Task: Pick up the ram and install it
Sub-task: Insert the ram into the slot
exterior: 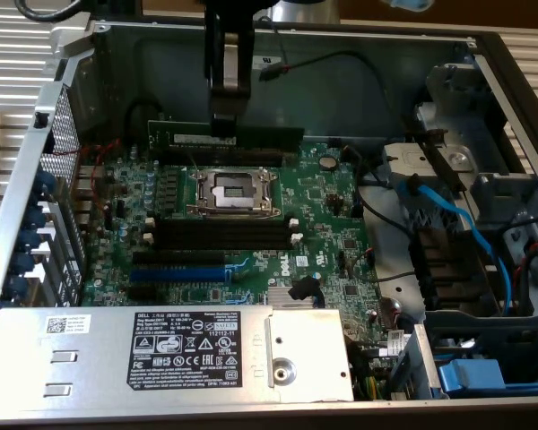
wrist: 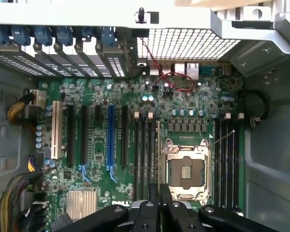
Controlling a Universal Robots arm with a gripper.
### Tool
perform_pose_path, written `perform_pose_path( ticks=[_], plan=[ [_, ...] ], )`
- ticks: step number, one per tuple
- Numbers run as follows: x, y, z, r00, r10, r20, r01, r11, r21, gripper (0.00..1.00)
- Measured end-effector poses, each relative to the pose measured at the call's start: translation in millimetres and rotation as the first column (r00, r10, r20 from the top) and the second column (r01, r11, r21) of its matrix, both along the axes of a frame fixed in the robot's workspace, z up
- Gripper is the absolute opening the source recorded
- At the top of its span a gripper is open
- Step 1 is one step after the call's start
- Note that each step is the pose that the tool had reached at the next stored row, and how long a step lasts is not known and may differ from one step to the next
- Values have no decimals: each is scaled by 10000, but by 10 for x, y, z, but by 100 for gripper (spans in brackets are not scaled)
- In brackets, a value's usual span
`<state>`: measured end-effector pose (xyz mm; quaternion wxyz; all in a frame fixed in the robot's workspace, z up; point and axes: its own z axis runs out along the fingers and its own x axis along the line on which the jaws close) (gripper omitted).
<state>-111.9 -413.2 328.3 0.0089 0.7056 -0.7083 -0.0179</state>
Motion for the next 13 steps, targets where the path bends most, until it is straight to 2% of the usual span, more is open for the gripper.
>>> perform_pose_path(
  ticks=[5, 9, 11, 13],
  plan=[
    [0, -53, -49, 9999, -1, 150, 1, 10000, 1, 12],
    [1, -80, -87, 9995, 0, 327, -1, 10000, 1, 12],
    [3, -75, -106, 9993, 1, 364, -1, 10000, 0, 12],
    [11, -67, -135, 9993, 1, 365, -1, 10000, -1, 12]
  ],
)
